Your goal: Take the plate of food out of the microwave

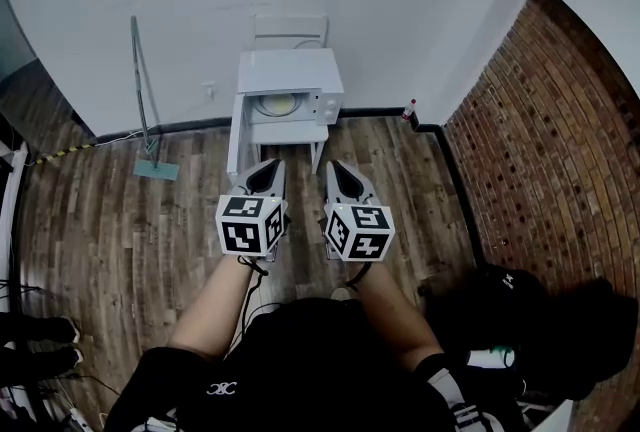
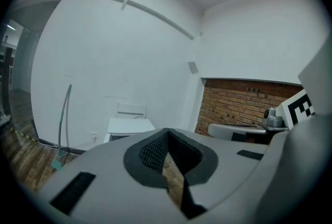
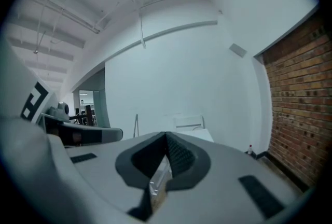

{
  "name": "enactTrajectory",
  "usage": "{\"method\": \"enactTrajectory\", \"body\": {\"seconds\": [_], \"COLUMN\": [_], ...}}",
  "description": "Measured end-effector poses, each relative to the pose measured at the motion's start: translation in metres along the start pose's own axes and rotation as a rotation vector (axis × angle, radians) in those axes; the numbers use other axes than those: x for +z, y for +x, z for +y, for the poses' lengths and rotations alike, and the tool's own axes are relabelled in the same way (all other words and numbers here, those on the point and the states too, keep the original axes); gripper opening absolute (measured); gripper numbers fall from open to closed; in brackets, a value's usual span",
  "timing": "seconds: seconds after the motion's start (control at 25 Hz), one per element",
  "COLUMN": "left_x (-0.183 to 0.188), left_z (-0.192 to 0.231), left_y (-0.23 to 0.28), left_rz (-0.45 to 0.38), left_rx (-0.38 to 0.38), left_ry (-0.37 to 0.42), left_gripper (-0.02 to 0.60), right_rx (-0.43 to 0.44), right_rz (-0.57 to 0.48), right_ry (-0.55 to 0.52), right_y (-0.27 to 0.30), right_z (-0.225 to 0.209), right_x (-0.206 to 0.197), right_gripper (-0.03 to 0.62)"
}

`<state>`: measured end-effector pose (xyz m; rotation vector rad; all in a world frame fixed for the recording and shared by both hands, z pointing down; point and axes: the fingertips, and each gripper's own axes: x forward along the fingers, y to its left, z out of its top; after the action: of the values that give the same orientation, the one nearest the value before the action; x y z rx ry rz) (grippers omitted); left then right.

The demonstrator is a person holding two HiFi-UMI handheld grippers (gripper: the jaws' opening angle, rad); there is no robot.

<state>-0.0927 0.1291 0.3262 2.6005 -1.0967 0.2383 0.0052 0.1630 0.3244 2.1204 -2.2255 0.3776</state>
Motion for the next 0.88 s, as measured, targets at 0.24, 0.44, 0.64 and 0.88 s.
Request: {"method": "enactTrajectory", "body": {"seconds": [0.24, 0.44, 0.64, 0.88], "left_x": [-0.011, -0.015, -0.006, 0.02], "left_z": [0.012, 0.015, 0.024, 0.043], "left_y": [0.005, 0.034, 0.08, 0.142], "left_rz": [0.023, 0.055, 0.064, 0.055], "left_rx": [-0.005, 0.007, 0.062, 0.158], "left_ry": [-0.006, 0.0, 0.018, -0.036], "left_gripper": [-0.002, -0.001, 0.0, 0.0], "right_rx": [-0.009, -0.013, 0.041, 0.134], "right_rz": [0.02, 0.027, 0.023, 0.03], "right_ry": [-0.006, 0.02, 0.022, 0.003], "right_y": [0.011, 0.035, 0.082, 0.146], "right_z": [0.002, -0.023, -0.053, -0.088], "right_x": [-0.012, -0.012, -0.002, 0.021], "right_gripper": [0.014, 0.014, 0.014, 0.014]}}
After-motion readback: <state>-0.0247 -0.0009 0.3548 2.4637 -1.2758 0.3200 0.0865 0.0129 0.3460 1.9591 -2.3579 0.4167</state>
